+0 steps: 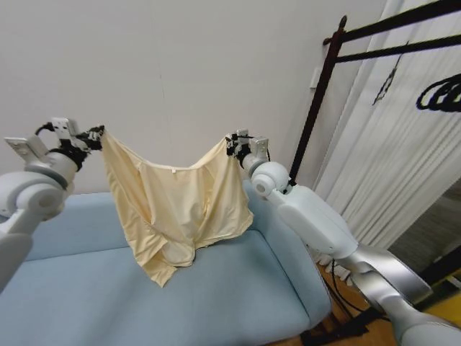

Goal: Pick up the clothes from the sofa and hang them on the clothes hanger.

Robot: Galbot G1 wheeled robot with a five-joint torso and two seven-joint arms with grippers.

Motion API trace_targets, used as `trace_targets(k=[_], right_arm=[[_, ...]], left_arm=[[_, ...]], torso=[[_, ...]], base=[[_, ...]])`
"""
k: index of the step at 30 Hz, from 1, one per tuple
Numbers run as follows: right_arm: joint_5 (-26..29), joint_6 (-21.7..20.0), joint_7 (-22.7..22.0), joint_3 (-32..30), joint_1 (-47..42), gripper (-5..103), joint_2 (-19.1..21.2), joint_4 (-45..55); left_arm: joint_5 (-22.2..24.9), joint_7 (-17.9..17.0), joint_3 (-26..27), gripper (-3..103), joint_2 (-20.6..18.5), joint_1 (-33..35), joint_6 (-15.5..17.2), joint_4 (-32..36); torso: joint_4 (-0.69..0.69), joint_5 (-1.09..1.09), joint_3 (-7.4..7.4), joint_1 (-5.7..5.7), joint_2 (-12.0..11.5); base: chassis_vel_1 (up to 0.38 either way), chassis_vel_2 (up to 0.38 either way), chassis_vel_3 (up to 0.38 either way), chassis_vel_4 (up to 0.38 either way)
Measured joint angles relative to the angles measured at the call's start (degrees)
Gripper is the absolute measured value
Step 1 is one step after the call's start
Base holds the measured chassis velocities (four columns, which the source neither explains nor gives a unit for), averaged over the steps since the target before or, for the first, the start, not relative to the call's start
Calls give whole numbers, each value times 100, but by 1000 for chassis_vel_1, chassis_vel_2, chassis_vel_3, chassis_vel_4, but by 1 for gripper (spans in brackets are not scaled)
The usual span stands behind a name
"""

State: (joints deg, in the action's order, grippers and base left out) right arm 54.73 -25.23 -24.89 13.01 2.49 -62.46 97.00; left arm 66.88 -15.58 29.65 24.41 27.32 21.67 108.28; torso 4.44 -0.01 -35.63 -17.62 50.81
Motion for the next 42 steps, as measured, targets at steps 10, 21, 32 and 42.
trace_targets(k=[10,21,32,42], right_arm=[[219,-257,390,-333,-15,1,193,250],[562,-325,291,-262,-113,1,160,401],[811,-510,219,-410,-299,29,402,775],[1040,-939,-1184,-370,715,68,310,656]], left_arm=[[261,252,133,1,-327,-12,243,110],[566,214,64,1,-654,-241,262,-20],[935,369,-91,1,-1154,-420,277,-75],[999,462,15,1,-1346,-178,302,89]], torso=[[2,0,0,0,0],[0,0,0,0,0],[4,1,0,0,0],[1,1,0,0,0]], base=[[0,0,0,0],[0,0,0,0],[0,0,0,0],[0,0,0,0]])
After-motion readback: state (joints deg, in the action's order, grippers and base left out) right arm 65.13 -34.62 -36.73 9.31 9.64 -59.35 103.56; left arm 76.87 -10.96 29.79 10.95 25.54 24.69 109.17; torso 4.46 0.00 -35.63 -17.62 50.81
